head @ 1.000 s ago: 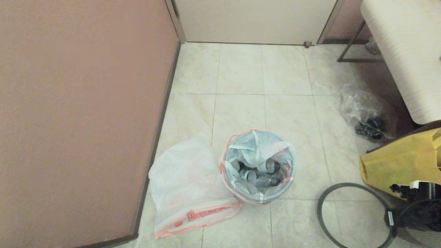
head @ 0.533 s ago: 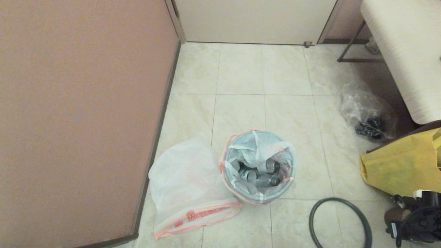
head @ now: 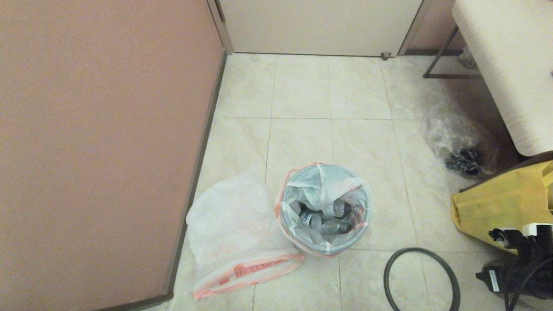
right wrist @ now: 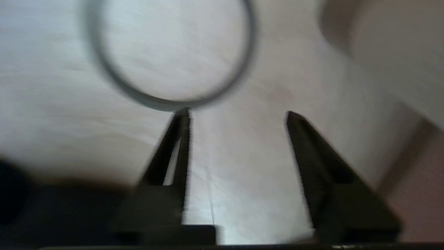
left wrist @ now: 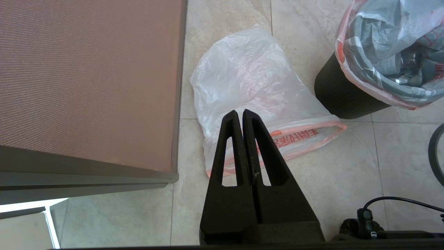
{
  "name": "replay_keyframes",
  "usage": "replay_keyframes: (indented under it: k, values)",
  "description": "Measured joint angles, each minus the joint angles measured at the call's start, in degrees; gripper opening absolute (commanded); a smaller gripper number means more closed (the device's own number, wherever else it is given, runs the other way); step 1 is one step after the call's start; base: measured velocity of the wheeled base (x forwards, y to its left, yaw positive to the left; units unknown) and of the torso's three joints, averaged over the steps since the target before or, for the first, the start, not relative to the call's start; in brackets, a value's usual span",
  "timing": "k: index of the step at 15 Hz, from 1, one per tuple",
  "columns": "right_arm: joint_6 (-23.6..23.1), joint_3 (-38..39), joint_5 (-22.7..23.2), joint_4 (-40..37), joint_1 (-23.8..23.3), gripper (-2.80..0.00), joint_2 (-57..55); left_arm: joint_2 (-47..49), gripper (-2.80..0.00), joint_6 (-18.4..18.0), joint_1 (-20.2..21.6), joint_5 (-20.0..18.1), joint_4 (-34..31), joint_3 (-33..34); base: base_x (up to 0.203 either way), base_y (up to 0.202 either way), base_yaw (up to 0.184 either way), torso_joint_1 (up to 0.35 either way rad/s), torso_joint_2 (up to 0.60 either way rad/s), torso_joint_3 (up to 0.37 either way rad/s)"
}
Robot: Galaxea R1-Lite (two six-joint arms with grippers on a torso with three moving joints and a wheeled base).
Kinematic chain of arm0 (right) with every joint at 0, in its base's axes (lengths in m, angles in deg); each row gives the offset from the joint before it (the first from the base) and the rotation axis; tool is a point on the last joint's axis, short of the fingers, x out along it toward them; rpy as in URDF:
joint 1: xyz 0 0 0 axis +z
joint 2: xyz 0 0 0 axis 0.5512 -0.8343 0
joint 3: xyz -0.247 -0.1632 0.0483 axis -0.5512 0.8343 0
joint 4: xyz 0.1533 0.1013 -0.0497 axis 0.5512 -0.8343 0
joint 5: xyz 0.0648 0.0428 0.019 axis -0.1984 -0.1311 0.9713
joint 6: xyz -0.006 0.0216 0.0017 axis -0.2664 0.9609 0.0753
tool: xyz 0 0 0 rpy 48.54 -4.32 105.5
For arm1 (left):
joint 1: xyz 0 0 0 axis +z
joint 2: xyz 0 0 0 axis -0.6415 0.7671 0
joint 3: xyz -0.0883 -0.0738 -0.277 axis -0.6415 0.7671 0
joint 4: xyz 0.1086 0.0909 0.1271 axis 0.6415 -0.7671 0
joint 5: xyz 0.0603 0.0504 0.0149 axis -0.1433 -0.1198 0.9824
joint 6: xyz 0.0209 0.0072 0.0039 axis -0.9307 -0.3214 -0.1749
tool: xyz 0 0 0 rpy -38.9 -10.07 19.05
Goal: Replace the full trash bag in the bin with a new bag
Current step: Place the trash bag on the floor
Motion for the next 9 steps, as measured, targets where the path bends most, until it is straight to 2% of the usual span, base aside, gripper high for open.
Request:
replay_keyframes:
  k: [4, 9]
  values:
    - [6.0, -0.2, 0.0, -3.6, 9.7, -2.80, 8.3, 0.0, -2.80, 0.0, 0.0, 0.0, 0.0, 0.0, 0.000, 0.000, 0.000, 0.000, 0.00, 0.000]
    - [12.4, -10.6, 0.0, -14.0, 14.8, -2.80, 14.2, 0.0, -2.80, 0.0, 0.0, 0.0, 0.0, 0.0, 0.000, 0.000, 0.000, 0.000, 0.00, 0.000]
